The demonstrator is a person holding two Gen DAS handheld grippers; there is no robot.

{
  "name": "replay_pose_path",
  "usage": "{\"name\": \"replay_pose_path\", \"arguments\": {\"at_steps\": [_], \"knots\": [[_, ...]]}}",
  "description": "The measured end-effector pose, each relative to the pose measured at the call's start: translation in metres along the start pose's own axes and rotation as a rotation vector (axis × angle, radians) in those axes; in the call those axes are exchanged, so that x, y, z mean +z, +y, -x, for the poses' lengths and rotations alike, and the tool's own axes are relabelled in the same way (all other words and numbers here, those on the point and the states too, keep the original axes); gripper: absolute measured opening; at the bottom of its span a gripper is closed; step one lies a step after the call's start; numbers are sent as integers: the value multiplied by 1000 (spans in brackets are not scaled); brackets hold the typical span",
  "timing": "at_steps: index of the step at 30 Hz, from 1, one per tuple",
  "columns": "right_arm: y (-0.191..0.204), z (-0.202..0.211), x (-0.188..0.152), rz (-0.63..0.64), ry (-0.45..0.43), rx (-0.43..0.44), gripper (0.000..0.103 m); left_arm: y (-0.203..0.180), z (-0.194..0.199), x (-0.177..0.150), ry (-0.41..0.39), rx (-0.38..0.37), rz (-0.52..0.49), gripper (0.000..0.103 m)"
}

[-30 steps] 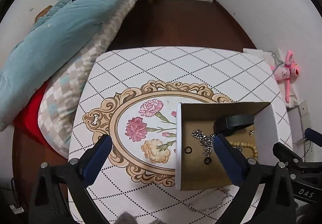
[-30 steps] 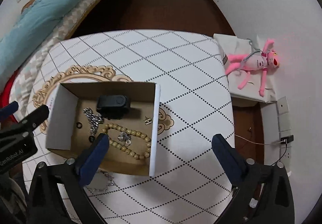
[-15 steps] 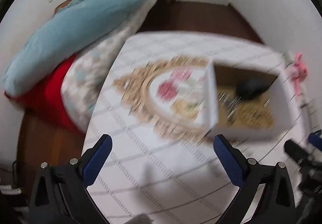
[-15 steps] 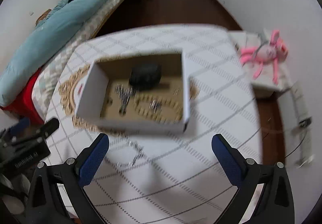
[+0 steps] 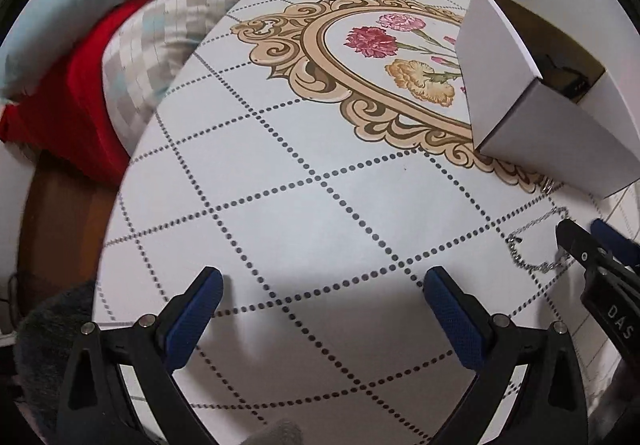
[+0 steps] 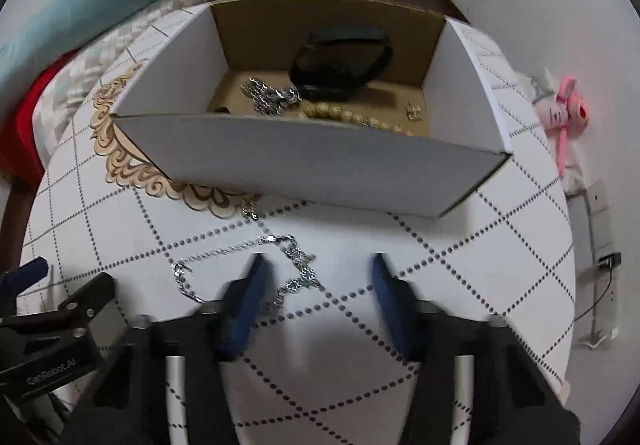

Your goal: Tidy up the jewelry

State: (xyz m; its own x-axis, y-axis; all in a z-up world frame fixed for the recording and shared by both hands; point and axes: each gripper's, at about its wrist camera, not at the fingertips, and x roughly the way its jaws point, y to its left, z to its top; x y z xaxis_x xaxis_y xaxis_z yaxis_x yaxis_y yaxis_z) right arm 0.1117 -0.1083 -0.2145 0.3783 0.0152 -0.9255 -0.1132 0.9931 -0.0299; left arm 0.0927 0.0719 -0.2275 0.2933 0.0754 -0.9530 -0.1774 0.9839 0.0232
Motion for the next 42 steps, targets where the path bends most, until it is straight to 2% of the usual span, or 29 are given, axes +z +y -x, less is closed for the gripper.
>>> {"name": "replay_pose_path", "arguments": {"at_steps": [1,2,4,9,17,21,26,28,30,33,35,39,42], "knots": [[2,0,1,4,4,-5,11,0,-1,0,0,-10,5,103],[2,0,1,3,11,-6,5,1,-1,0,2,-14,7,103],[-1,1,2,-14,18,8,4,-1,-1,2,2,-12,-7,103],[-34,12,-8,-92,25,19,4,-16,8,2,-23,61,-81,103],[-111,33,-35,-266,12,-8,4,-68,17,13,-71,-42,-101,102],[-123,30,-38,-318,5,4,4,-96,14,23,-107,-62,-127,101],[-130,28,-37,-350,0,6,4,-124,12,30,-151,-46,-183,79],[-133,27,-36,-358,-1,7,4,-128,10,30,-157,-39,-194,67],[-135,25,-35,-365,1,8,4,-135,9,29,-157,-40,-204,48],[-137,23,-34,-370,3,8,4,-139,9,29,-163,-45,-216,30],[-138,22,-33,-371,3,8,4,-142,9,29,-172,-37,-225,27],[-139,21,-32,-374,3,9,4,-146,7,31,-177,-55,-238,8],[-140,22,-32,-375,3,13,4,-148,7,30,-181,-58,-246,6]]}}
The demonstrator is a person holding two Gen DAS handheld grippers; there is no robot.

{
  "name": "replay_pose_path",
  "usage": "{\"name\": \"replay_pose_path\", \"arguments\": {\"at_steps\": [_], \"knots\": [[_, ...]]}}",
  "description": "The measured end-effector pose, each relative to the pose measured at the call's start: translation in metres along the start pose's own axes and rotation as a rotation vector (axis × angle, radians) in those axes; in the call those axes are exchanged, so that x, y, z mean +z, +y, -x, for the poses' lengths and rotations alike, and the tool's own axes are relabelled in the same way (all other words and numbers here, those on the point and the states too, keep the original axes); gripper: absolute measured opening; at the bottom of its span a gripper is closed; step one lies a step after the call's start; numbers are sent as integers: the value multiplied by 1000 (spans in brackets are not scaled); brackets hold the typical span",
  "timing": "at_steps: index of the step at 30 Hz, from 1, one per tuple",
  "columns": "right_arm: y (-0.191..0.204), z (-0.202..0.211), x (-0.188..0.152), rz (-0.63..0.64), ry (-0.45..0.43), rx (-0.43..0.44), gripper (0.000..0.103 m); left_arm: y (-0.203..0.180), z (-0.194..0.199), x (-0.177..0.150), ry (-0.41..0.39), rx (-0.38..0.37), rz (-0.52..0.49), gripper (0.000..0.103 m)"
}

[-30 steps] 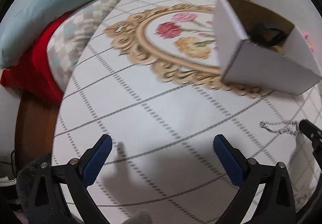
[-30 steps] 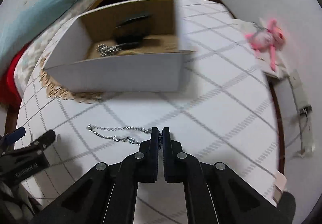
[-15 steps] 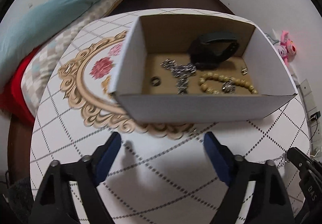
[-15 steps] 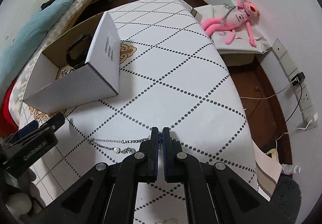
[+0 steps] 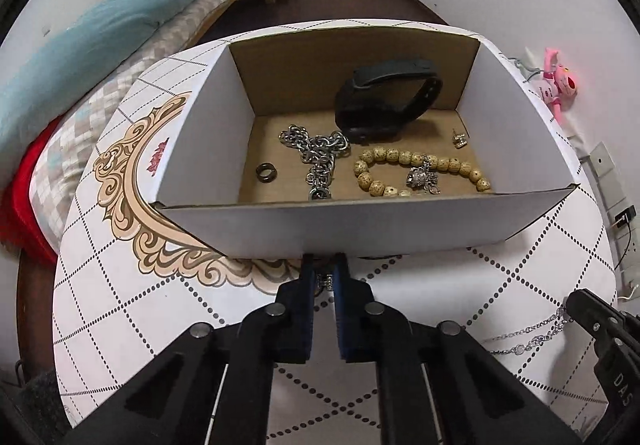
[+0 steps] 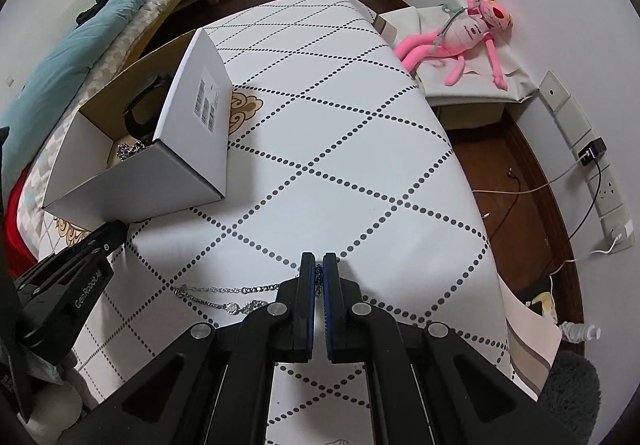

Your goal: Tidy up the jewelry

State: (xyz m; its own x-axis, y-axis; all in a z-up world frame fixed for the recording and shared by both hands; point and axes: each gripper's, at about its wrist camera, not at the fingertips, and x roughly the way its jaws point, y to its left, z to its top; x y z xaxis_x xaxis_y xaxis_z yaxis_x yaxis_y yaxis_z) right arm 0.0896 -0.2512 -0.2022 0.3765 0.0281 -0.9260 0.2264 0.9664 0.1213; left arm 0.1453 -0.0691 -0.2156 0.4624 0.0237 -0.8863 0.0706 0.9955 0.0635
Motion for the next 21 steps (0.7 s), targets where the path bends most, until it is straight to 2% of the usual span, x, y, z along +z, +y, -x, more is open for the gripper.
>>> {"name": "replay_pose_path", "arguments": {"at_steps": [10,15,21], "knots": [[11,24,-4,20,-18,83,4,16,23,-20,-2,-49,20,6],[22,45,-7,49,-31,142,4,41,48,-39,1,-77,56,6],[35,78,2,80,-71,208,4,69,74,-41,-21,-93,103,6]]}}
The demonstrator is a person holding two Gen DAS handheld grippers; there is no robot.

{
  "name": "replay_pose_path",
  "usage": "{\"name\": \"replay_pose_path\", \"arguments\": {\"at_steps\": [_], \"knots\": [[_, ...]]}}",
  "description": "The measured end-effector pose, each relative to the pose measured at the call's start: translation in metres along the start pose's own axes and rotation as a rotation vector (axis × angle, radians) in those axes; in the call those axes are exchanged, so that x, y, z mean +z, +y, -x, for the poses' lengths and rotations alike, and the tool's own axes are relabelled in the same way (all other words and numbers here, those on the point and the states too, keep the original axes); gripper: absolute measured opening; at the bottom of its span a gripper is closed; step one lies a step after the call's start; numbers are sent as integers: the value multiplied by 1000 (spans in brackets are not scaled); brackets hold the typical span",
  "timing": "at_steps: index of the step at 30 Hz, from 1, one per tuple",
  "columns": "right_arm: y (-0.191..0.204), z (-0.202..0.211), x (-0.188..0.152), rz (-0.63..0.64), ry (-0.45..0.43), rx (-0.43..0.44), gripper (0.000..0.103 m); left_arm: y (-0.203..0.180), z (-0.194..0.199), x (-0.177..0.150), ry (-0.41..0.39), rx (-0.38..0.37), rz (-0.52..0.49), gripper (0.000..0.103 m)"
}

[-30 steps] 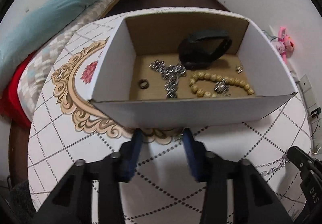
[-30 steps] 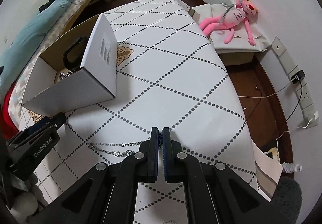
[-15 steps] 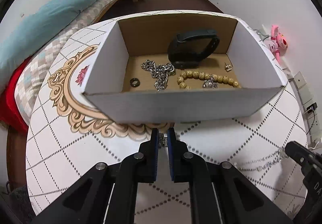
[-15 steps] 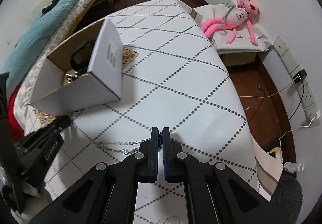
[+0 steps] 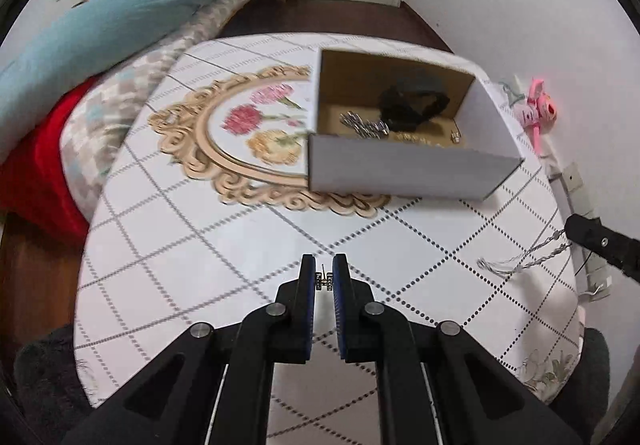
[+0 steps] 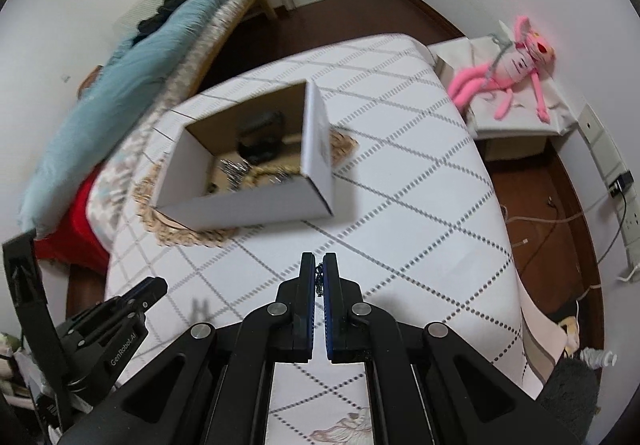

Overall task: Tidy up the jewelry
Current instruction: 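Carry both pieces into the box and open both grippers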

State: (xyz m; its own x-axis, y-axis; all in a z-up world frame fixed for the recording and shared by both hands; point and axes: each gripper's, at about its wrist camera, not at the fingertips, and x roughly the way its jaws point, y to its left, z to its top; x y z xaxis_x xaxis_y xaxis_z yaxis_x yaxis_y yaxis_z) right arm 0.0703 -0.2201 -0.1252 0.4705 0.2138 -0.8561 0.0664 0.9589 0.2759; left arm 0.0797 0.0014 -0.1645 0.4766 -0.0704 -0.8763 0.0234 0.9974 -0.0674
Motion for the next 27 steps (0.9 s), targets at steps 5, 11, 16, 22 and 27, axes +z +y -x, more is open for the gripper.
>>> {"name": "replay_pose_path", "arguments": {"at_steps": [5,11,16,22,27], "knots": [[16,24,20,32,-37,42,4,13,24,18,-37,-32,42,6],[36,53,62,73,-96,92,4,8,46,65,-82,-79,30,6],[55,50,104,132,-107,84,4,3,35,109,-58,-118,11,6],[63,-2,136,151,-8,57,4,2,-11,141,52,-131,-2,6],[57,-49,142,154,84,18,4,-2,-43,150,133,-136,-10,6]]}}
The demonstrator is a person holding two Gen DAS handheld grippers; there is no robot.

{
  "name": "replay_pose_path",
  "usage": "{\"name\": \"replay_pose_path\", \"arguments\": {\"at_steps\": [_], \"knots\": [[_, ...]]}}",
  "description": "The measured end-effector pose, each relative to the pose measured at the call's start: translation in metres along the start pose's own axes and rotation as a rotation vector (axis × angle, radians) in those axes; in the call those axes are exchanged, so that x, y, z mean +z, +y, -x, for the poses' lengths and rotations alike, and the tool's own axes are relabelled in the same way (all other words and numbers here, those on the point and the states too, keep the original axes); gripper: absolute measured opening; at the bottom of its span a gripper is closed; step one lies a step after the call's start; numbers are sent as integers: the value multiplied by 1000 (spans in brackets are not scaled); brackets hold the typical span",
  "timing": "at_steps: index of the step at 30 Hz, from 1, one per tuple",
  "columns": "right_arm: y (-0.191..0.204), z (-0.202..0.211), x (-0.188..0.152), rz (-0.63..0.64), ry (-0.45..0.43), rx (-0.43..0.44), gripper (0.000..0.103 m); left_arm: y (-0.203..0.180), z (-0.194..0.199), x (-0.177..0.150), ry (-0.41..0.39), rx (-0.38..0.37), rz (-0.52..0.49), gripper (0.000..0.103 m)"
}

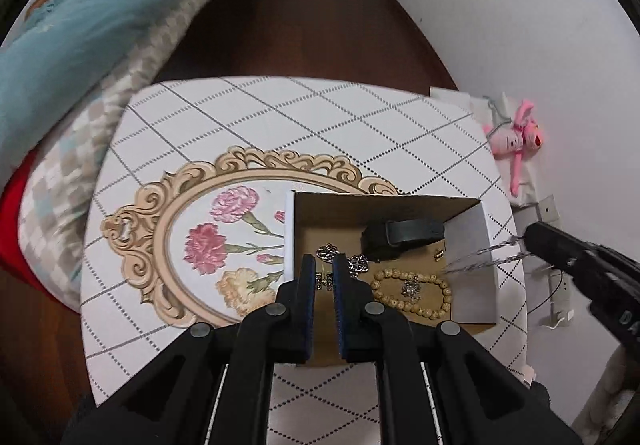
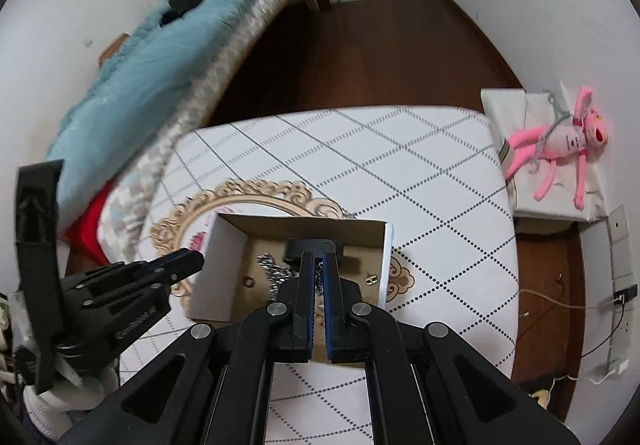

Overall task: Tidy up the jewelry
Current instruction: 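Carry both pieces into the box and open both grippers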

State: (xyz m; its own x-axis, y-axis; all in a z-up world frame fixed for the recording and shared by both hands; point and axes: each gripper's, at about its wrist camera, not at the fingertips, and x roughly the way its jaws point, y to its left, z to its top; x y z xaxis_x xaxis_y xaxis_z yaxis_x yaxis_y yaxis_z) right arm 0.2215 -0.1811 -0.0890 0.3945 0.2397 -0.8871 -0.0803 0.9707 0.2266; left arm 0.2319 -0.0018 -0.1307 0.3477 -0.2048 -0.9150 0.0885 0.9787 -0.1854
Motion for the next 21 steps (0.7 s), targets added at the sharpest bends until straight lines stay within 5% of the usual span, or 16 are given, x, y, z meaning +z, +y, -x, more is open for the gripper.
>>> {"name": "replay_pose_path", "arguments": {"at_steps": [8,10,12,15,18,21], "knots": [[-9,-40,7,-3,115,-18,5,-1,-19,16,75,1,21,11],[-11,-44,6,-6,142,-19,5,-1,-16,18,63,18,18,19],[-11,-45,6,-5,152,-32,5,0,-12,20,46,36,21,48],[-13,-41,4,-6,145,-57,6,4,-3,21,12,68,29,68],[-13,-35,2,4,134,-99,21,8,3,16,-7,93,37,73],[-12,-28,-5,25,119,-174,63,9,7,5,-26,127,32,94]]}}
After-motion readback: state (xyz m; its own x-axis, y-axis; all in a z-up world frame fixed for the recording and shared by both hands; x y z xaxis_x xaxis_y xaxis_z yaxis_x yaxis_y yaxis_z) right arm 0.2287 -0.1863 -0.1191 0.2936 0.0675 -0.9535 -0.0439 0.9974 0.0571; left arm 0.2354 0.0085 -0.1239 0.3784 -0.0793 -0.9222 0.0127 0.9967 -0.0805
